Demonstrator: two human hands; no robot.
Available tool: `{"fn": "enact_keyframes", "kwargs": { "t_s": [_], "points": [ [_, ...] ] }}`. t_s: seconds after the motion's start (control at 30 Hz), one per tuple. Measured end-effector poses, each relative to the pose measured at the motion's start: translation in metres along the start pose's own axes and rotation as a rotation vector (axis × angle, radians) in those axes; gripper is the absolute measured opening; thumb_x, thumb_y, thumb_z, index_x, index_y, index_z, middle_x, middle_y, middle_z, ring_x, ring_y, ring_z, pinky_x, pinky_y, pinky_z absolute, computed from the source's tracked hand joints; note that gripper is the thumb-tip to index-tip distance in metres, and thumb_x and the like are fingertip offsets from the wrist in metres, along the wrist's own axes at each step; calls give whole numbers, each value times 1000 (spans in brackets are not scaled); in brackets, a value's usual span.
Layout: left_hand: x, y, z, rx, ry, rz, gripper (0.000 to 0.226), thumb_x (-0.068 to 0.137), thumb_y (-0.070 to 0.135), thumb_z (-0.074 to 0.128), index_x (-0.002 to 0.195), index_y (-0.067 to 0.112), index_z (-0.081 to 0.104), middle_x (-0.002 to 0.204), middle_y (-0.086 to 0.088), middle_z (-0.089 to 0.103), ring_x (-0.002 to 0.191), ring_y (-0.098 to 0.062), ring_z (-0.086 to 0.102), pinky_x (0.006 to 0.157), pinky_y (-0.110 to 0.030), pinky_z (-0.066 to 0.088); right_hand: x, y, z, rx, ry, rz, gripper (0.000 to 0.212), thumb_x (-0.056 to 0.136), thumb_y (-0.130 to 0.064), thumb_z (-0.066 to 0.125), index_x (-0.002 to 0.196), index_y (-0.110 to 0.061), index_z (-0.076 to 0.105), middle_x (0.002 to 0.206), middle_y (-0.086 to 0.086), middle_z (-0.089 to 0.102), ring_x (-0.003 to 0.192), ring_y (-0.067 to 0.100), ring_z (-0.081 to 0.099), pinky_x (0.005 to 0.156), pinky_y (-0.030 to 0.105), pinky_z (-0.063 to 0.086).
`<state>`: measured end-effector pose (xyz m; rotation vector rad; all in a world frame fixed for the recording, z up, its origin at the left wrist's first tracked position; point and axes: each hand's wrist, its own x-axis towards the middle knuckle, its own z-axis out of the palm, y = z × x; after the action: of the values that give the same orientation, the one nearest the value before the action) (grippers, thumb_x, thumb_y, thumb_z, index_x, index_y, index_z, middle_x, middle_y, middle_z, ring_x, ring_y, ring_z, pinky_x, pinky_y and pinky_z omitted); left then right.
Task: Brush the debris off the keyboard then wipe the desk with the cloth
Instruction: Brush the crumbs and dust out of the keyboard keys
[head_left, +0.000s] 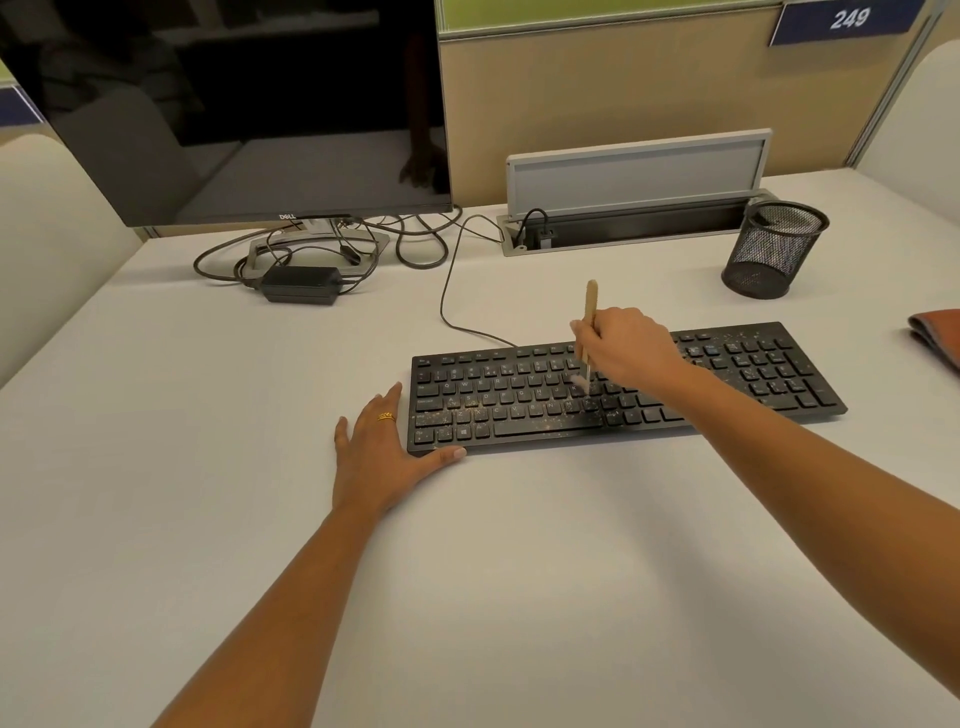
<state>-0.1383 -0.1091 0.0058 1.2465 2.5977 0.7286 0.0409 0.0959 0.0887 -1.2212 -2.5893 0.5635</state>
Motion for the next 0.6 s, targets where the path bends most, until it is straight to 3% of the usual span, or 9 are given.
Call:
{"fn": "enact_keyframes", "kwargs": {
  "t_s": [0.17, 0.33, 0.5, 0.6],
  "points": [
    [0, 0, 0, -6, 4, -2, 123, 50, 82, 52, 151, 18, 21, 156, 1, 26, 145, -11, 18, 119, -42, -2, 0, -3, -2, 96, 30, -11, 41, 100, -38, 33, 79, -15, 61, 78, 2, 62, 75, 22, 59, 76, 39, 50],
    [0, 0, 0, -5, 9, 3, 123, 50, 82, 52, 151, 18, 21, 156, 1, 27, 145, -12, 18, 119, -42, -2, 0, -3, -2, 35, -38, -2, 45, 100, -36, 33, 90, -7, 66, 83, 6, 66, 76, 25, 62, 75, 39, 52],
    [0, 1, 0, -10, 4, 2, 124, 49, 82, 51, 151, 19, 21, 156, 1, 27, 145, -12, 18, 119, -41, -2, 1, -9, 0, 138, 16, -23, 39, 100, -39, 35, 80, -16, 60, 80, 2, 63, 76, 20, 59, 75, 35, 48],
    [0, 1, 0, -13, 4, 1, 121, 52, 81, 55, 151, 19, 20, 156, 1, 26, 145, -11, 18, 119, -41, -2, -2, -10, 6, 37, 6, -39, 46, 100, -39, 33, 87, -9, 65, 86, 7, 67, 79, 25, 62, 73, 36, 49]
  ]
}}
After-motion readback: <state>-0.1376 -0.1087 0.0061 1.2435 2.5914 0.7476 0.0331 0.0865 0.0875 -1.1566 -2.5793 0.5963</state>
